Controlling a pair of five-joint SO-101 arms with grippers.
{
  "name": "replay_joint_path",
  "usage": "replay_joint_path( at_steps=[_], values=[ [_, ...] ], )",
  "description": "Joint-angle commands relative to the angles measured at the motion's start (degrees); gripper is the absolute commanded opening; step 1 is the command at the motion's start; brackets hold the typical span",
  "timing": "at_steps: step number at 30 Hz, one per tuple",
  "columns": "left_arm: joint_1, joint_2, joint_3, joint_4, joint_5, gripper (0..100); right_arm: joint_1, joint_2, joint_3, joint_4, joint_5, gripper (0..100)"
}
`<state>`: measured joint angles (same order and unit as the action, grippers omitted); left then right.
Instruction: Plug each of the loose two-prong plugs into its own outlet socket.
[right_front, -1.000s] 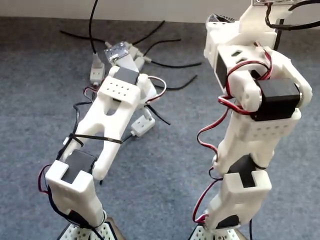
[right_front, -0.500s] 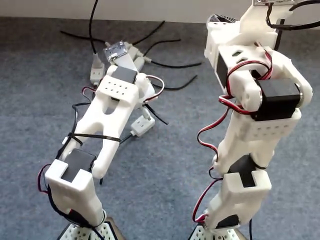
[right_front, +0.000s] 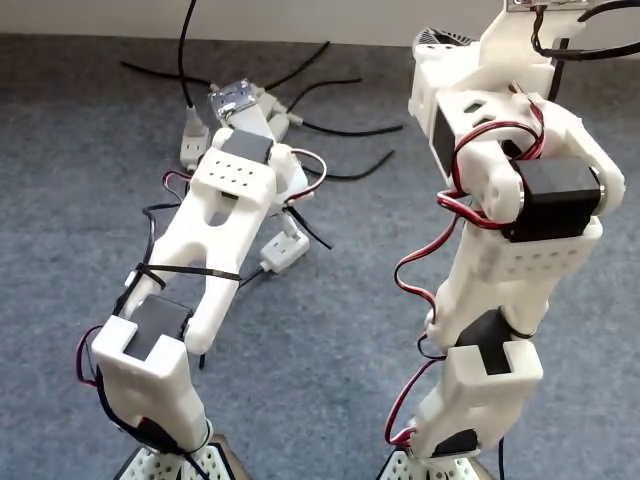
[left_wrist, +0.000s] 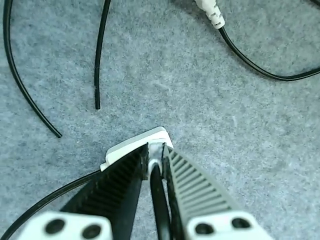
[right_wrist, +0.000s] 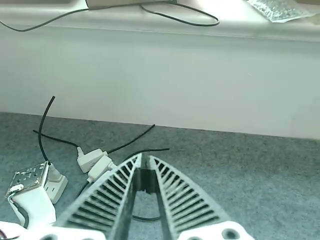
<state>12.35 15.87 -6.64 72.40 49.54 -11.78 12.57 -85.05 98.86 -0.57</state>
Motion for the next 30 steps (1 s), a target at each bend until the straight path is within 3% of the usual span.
replay_joint_path(
  at_steps=[1, 12, 30],
  values=[
    [-0.84, -0.22, -1.1, 0.26, -0.35, 1, 0.57, -2.42, -1.63, 1.98, -0.44, 0.7],
    [5.67, -0.31, 6.9, -4.4, -0.53, 1, 0.57, -2.42, -1.63, 1.98, -0.26, 0.7],
    [7.96, -0.31, 10.33, -2.73, -7.03, 1, 0.66, -2.42, -1.63, 1.98, -0.26, 0.7]
  ],
)
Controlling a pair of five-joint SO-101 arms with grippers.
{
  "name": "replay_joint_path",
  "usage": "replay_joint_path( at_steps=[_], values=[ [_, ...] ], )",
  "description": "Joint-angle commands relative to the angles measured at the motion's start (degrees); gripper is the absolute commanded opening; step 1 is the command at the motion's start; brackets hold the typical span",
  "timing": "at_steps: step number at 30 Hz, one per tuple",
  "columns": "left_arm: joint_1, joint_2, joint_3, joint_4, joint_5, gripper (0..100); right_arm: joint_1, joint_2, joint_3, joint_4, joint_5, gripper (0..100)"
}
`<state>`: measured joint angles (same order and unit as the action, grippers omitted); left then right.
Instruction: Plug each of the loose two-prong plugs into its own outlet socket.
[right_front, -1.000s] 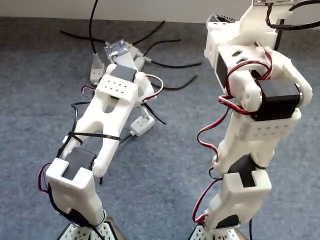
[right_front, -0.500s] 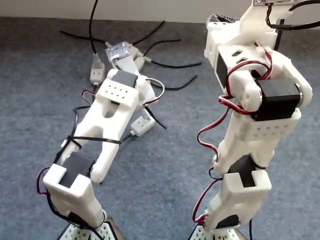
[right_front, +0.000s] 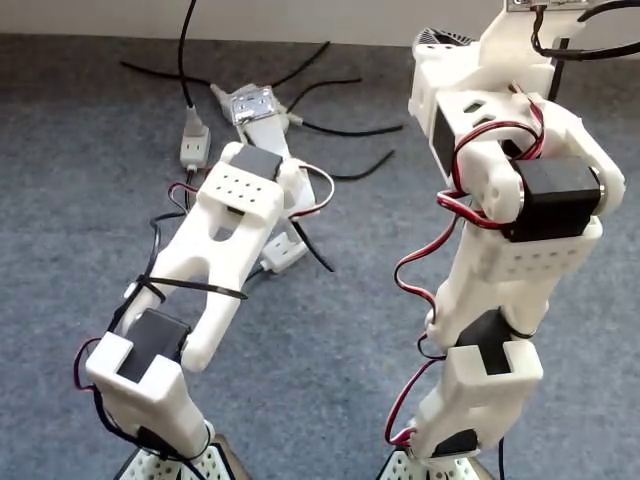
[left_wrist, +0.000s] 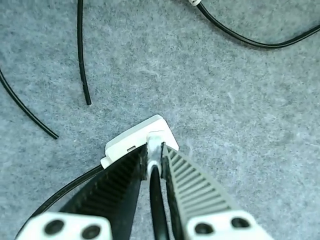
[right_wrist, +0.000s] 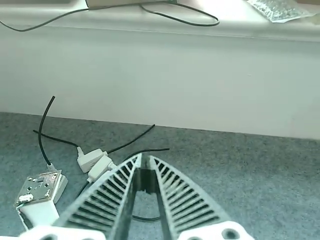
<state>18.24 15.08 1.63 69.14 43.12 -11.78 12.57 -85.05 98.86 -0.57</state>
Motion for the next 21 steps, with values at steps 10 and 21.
replay_joint_path(
  at_steps=[10, 21],
  values=[
    [5.58, 0.57, 10.77, -5.89, -0.62, 1, 0.66, -2.51, -1.63, 1.98, -0.18, 0.7],
    [4.18, 0.31, 13.41, -11.6, -6.24, 1, 0.66, -2.51, -1.63, 1.98, -0.18, 0.7]
  ],
)
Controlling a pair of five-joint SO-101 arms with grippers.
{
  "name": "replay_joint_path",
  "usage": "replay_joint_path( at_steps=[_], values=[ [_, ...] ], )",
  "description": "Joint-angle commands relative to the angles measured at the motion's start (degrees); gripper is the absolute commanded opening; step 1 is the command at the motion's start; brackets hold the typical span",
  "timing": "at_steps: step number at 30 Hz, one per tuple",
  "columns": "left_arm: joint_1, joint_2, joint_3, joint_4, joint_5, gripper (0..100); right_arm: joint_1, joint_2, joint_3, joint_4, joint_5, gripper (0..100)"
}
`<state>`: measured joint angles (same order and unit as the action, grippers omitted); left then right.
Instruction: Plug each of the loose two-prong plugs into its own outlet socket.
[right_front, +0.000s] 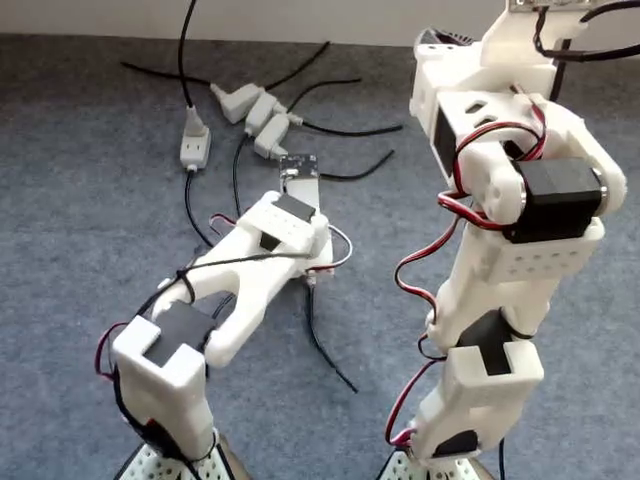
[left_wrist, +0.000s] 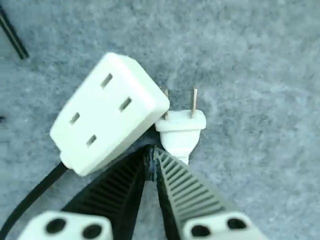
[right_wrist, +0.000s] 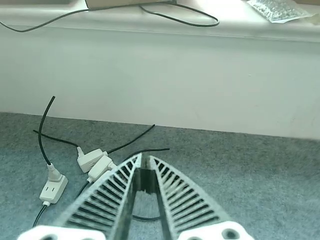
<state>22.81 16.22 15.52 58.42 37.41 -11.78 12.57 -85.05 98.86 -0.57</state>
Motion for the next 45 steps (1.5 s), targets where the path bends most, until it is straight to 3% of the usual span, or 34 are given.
replay_joint_path(
  at_steps=[1, 4, 11, 16, 21, 28, 36, 45],
  values=[
    [-0.57, -1.19, -0.57, -0.88, -0.62, 1, 0.66, -2.51, -1.63, 1.98, -0.18, 0.7],
    [-1.19, -2.24, -2.51, -0.35, -2.2, 1, 0.66, -2.51, -1.63, 1.98, -0.18, 0.7],
    [-2.33, -12.26, -7.25, 9.32, -4.13, 1, 0.66, -2.33, -1.63, 1.98, -0.18, 0.7],
    [-3.91, -17.1, -2.59, 8.62, -3.43, 1, 0.66, -2.15, -1.63, 1.98, -0.18, 0.7],
    [-1.54, -13.76, 0.84, -1.32, -0.26, 5, 0.66, -2.07, -1.54, 1.98, -0.18, 0.7],
    [0.22, -5.58, -1.8, -3.25, -0.44, 9, 0.66, -2.07, -1.27, 1.98, -0.18, 0.7],
    [0.31, 6.11, -9.36, -2.81, -0.53, 9, 0.66, -2.07, -1.19, 1.98, -0.18, 0.7],
    [3.56, 6.64, -13.23, 6.68, -0.09, 9, 0.66, -2.07, -1.54, 1.98, -0.18, 0.7]
  ],
)
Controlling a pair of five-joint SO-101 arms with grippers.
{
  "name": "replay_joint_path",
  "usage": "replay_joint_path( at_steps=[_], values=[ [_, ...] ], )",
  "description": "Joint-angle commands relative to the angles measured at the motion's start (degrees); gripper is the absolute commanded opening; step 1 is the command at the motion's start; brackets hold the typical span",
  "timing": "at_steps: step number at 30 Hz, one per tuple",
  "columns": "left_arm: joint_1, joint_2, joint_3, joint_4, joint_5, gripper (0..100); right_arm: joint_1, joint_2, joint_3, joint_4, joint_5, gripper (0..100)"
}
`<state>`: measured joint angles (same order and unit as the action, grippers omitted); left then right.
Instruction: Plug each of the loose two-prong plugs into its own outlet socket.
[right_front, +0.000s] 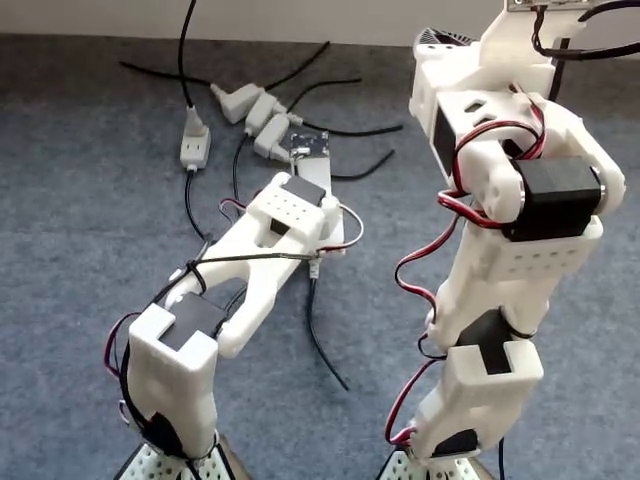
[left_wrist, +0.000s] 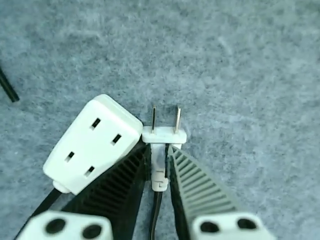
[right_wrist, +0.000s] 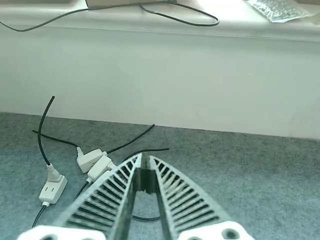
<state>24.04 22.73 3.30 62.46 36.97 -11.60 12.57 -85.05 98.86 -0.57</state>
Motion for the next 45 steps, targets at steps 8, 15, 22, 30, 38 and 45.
replay_joint_path(
  at_steps=[8, 15, 22, 30, 38, 45],
  values=[
    [2.68, -0.04, -3.47, 9.58, -3.6, 19, 0.48, -2.07, -1.54, 1.98, -0.18, 0.7],
    [1.71, 0.66, -5.93, 12.31, -3.69, 20, 0.48, -2.07, -1.54, 1.98, -0.18, 0.7],
    [-1.36, 0.66, -4.79, 9.49, -4.13, 20, 0.31, -2.07, -1.36, 1.98, -0.18, 0.7],
    [-2.07, 0.66, -1.36, 6.59, -4.22, 20, 0.22, -2.07, -1.45, 1.98, -0.44, 0.7],
    [-1.01, 0.75, -0.75, 2.55, -8.53, 6, 0.22, -2.15, -1.54, 1.98, -0.53, 0.7],
    [-0.57, 4.88, -3.47, 0.88, -8.53, 1, 0.22, -2.33, -1.54, 2.07, -0.44, 0.7]
  ],
)
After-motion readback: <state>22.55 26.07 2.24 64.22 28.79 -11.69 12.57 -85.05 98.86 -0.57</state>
